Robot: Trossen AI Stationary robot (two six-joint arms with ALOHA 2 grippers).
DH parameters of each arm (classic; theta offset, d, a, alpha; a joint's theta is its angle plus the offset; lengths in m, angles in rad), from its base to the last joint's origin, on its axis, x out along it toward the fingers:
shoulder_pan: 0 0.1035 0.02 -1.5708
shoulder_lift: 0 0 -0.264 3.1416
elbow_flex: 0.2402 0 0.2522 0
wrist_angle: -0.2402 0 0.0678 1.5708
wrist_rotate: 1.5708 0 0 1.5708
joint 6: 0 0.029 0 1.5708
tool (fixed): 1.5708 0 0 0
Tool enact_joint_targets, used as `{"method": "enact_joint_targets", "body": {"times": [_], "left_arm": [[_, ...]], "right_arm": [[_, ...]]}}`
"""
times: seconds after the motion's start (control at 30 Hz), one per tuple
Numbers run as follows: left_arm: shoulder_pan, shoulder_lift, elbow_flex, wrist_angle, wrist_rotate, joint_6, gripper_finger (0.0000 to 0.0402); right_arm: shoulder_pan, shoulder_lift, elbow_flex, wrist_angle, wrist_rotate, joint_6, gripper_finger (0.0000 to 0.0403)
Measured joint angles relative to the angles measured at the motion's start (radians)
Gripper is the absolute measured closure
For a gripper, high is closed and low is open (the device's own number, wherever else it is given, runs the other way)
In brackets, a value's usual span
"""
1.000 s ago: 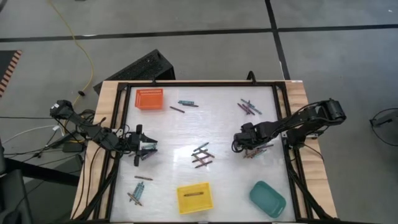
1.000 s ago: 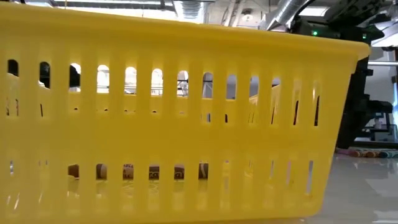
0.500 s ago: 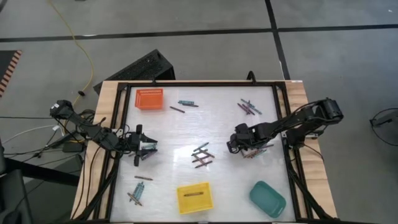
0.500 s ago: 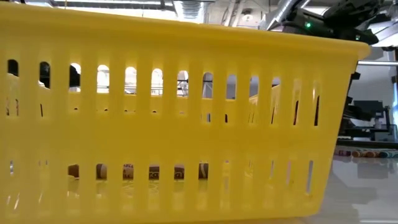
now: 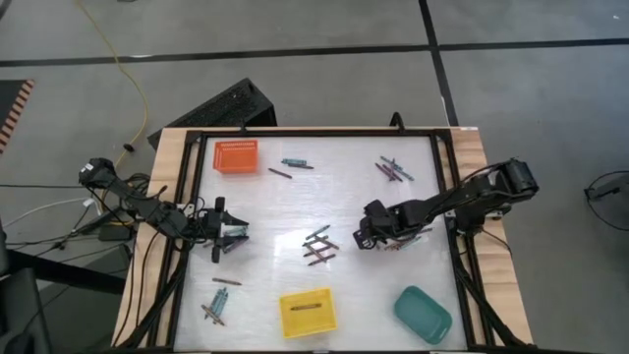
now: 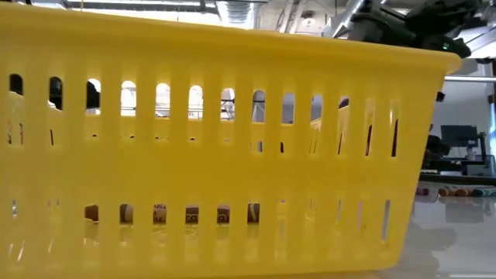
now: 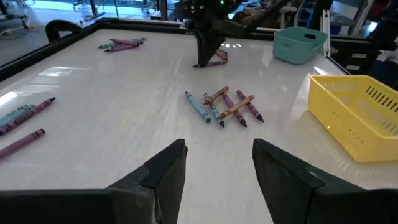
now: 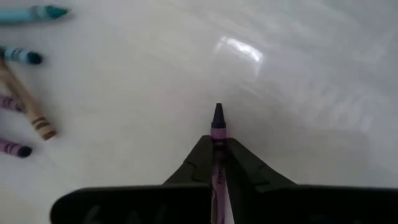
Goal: Sort crayons
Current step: Put the purple crayon into the orange bin
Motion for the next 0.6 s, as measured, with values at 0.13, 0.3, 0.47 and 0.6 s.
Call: {"method": "enact_joint_targets", "body": {"times": [0.13, 0.3, 0.47, 0.6], "left_arm": [[0.0, 0.0, 0.0, 0.0, 0.0, 0.0, 0.0227], [0.0, 0.0, 0.0, 0.0, 0.0, 0.0, 0.0227], [0.0, 0.0, 0.0, 0.0, 0.0, 0.0, 0.0227], [0.0, 0.0, 0.0, 0.0, 0.0, 0.0, 0.0227]], "right_arm": [[0.009, 0.023, 0.081, -0.067, 0.024, -0.072, 0.0392], [0.015, 0.01, 0.152, -0.141, 0.071, -0.129, 0.04], [0.021, 0.001, 0.209, -0.167, 0.101, -0.188, 0.0401], [0.031, -0.002, 0.261, -0.175, 0.121, -0.244, 0.0402]]}}
